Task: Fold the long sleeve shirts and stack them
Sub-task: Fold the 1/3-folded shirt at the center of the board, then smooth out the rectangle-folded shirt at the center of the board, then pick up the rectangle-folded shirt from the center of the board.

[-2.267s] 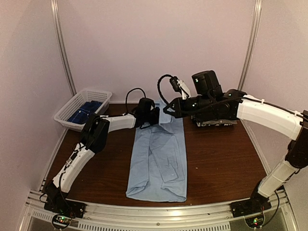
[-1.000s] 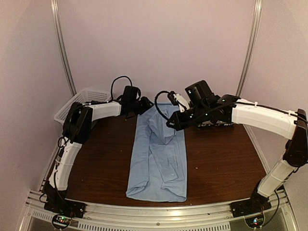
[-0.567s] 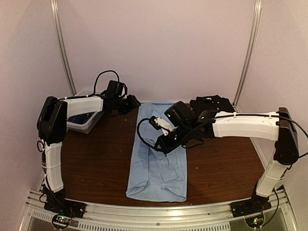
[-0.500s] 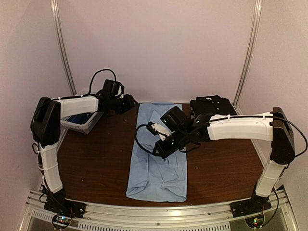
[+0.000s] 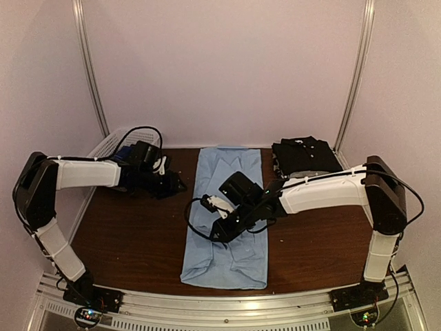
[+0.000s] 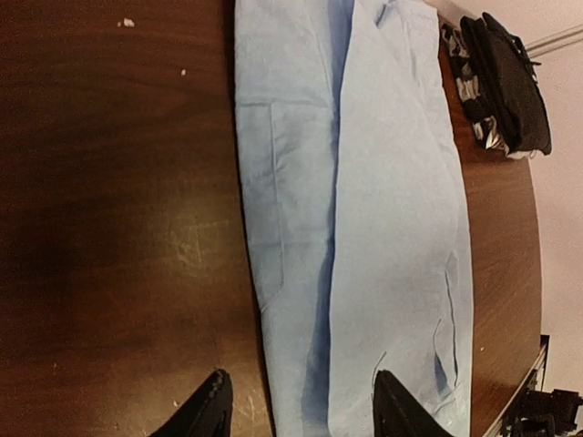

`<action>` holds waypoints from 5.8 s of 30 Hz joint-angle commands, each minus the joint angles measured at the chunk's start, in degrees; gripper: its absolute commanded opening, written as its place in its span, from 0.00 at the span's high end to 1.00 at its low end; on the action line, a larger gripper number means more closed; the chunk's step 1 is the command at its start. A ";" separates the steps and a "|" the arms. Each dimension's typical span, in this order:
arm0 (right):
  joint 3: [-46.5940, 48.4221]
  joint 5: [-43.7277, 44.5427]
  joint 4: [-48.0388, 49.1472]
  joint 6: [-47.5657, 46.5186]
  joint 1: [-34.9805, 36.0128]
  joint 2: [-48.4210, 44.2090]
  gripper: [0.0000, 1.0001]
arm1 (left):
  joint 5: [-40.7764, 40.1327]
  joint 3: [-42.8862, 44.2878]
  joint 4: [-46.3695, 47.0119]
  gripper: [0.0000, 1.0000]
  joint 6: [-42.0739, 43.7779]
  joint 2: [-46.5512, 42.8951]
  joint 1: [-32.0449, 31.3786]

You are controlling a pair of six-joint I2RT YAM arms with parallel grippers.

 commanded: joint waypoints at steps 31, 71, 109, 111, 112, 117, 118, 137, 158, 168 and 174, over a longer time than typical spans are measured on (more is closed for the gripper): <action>-6.42 -2.54 16.84 14.24 2.07 -1.83 0.73 | 6.68 -20.54 -3.60 0.72 -4.63 -11.98 -24.13; -15.57 2.80 16.21 16.99 -8.26 -12.25 0.72 | -2.30 -14.72 -15.94 0.72 -3.87 -21.92 -22.24; 1.22 -4.95 31.34 22.08 -23.84 8.02 0.72 | 1.13 -18.75 -6.88 0.73 -5.17 -14.93 -16.56; 3.57 -5.00 31.61 22.79 -24.48 11.52 0.72 | 1.12 -20.03 -6.53 0.72 -5.73 -15.66 -16.57; 4.86 -4.83 31.64 23.01 -24.77 13.02 0.73 | 1.21 -20.60 -6.35 0.72 -5.94 -16.03 -16.54; 6.42 -3.41 31.45 24.84 -26.63 18.07 0.73 | 1.28 -22.80 -5.83 0.72 -6.50 -17.61 -16.57; 6.22 -3.21 31.44 25.19 -26.97 18.41 0.73 | 1.32 -23.06 -5.81 0.72 -6.63 -17.69 -16.57; -5.36 -0.33 21.82 19.08 -27.09 -0.51 0.64 | 3.76 -23.86 -4.81 0.67 -6.08 -16.70 -16.53; -39.11 -0.23 18.55 25.37 -15.95 -30.11 0.57 | 7.04 -26.25 -3.46 0.63 -5.98 -17.03 -17.45; -46.52 -1.66 19.29 29.74 -12.16 -35.14 0.53 | 6.99 -26.71 -2.97 0.62 -6.20 -16.45 -17.54; -48.74 -2.58 19.22 30.65 -10.60 -35.30 0.50 | 6.85 -26.82 -3.01 0.61 -5.99 -16.09 -17.63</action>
